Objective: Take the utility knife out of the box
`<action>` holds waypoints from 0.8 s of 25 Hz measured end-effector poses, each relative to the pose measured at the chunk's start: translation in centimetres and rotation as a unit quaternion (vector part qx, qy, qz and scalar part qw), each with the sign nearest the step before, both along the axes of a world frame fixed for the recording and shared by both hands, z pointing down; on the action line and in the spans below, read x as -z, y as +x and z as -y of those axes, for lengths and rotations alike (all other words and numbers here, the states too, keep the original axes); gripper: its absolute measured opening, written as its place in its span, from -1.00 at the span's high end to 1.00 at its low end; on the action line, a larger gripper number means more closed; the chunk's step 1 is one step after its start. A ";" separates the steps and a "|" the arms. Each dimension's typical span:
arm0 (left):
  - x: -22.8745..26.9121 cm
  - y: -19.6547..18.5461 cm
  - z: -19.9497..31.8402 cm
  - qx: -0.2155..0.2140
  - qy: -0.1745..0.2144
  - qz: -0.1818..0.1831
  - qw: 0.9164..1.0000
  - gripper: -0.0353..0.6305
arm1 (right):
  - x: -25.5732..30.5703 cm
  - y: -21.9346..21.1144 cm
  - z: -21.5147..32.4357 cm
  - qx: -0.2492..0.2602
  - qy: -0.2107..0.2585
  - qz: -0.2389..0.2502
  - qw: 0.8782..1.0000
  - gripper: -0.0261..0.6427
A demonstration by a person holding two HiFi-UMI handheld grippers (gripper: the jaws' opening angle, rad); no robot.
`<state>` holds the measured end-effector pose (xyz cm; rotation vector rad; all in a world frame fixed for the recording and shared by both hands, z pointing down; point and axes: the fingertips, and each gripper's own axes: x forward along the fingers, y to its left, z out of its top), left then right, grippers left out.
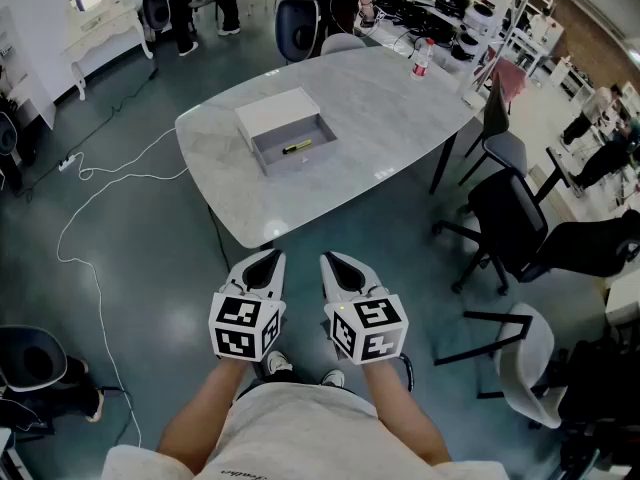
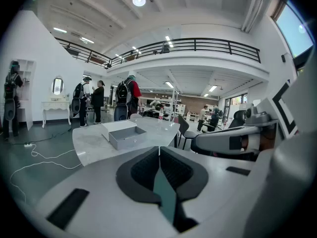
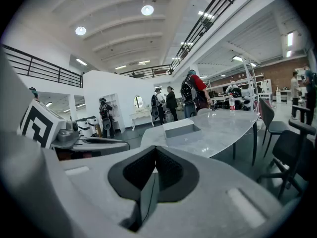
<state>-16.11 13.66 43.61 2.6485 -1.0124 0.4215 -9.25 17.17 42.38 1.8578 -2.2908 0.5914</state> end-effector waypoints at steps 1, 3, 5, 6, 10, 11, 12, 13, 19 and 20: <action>0.0 -0.3 0.4 -0.001 0.000 -0.001 1.000 0.84 | -0.1 -0.4 0.4 -0.001 -0.001 -0.003 1.000 0.91; 0.0 -1.0 1.2 -0.004 0.000 -0.003 1.000 0.84 | -0.3 -1.1 1.1 -0.003 -0.004 -0.008 1.000 0.91; -0.1 -1.5 2.0 -0.008 -0.001 -0.003 1.000 0.84 | -0.3 -1.7 1.7 -0.006 -0.006 -0.010 1.000 0.91; -0.1 -1.7 2.4 -0.011 -0.002 -0.004 1.000 0.84 | -0.2 -1.9 2.0 -0.008 -0.006 -0.010 1.000 0.91; -0.2 -1.9 3.7 -0.028 -0.007 -0.013 0.999 0.84 | 0.0 -2.8 3.3 -0.013 -0.007 -0.013 1.000 0.91; -0.2 -2.0 4.0 -0.031 -0.008 -0.014 0.999 0.84 | 0.0 -3.0 3.6 -0.014 -0.008 -0.015 1.000 0.91; -0.2 -2.0 4.3 -0.035 -0.009 -0.015 0.999 0.84 | 0.0 -3.2 3.9 -0.013 -0.009 -0.016 1.000 0.91; -0.1 -2.1 4.6 -0.038 -0.010 -0.016 0.999 0.84 | 0.1 -3.4 4.2 -0.013 -0.010 -0.017 1.000 0.91; -0.5 -1.9 5.9 -0.047 -0.014 -0.016 0.999 0.84 | 0.3 -3.6 5.5 -0.019 -0.005 -0.018 1.000 0.91; -0.6 -1.9 6.0 -0.047 -0.015 -0.015 0.999 0.84 | 0.3 -3.5 5.7 -0.019 -0.005 -0.016 1.000 0.91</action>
